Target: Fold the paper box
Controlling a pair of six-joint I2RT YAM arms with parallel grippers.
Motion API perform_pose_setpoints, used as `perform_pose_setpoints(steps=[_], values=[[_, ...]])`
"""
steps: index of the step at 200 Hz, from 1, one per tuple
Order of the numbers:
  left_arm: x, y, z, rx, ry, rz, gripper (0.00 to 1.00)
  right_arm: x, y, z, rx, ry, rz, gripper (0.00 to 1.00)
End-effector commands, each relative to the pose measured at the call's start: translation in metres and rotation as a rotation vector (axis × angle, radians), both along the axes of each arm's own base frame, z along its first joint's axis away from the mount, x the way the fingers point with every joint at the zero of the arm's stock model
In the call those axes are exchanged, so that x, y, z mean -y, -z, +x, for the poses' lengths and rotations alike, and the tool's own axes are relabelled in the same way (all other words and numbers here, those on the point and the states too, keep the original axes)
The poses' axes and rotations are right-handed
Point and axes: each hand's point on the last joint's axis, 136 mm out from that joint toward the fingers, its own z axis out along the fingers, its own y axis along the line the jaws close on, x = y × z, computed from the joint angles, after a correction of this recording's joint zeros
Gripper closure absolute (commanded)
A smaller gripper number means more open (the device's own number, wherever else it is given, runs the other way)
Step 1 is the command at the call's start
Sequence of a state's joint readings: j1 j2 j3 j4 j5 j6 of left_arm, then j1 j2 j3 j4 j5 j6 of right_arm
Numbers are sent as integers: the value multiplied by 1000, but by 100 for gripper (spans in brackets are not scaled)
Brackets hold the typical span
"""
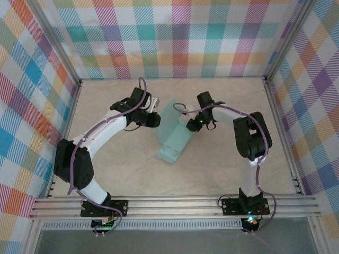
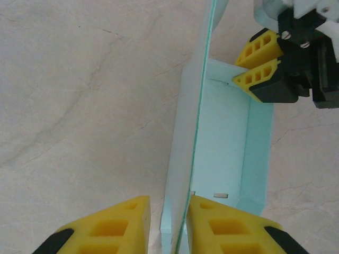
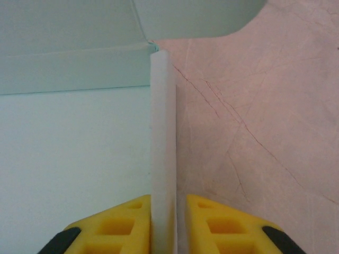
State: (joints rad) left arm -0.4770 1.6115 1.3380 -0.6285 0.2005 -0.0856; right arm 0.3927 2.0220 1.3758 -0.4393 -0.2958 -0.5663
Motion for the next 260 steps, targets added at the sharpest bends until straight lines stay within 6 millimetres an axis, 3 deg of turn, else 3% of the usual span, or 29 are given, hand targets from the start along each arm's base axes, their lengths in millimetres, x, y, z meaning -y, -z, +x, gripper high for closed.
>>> perform_pose_setpoints(steps=[1,14,40,74,121,144,173,212,260], values=[[4,2,1,-17,5,-15,76,-5,2,-3,-6,-41,-10,79],[4,3,1,-18,3,-19,76,-5,1,-2,5,-43,-11,71],[4,4,1,-22,2,-21,76,-7,-2,-1,4,-46,-5,79],[5,3,0,-22,7,-29,76,-10,-8,-2,18,-54,3,72],[6,3,0,-25,11,-33,76,-11,-10,1,21,-51,2,73],[6,3,-1,-26,10,-35,76,-11,-7,2,13,-51,-8,79],[6,4,-1,-19,10,-35,74,-11,-7,1,8,-50,-11,95],[3,-6,0,31,7,-42,64,-8,-6,-1,15,-20,-26,100],[-6,-29,3,144,-44,-61,28,12,-20,19,143,217,-93,100]])
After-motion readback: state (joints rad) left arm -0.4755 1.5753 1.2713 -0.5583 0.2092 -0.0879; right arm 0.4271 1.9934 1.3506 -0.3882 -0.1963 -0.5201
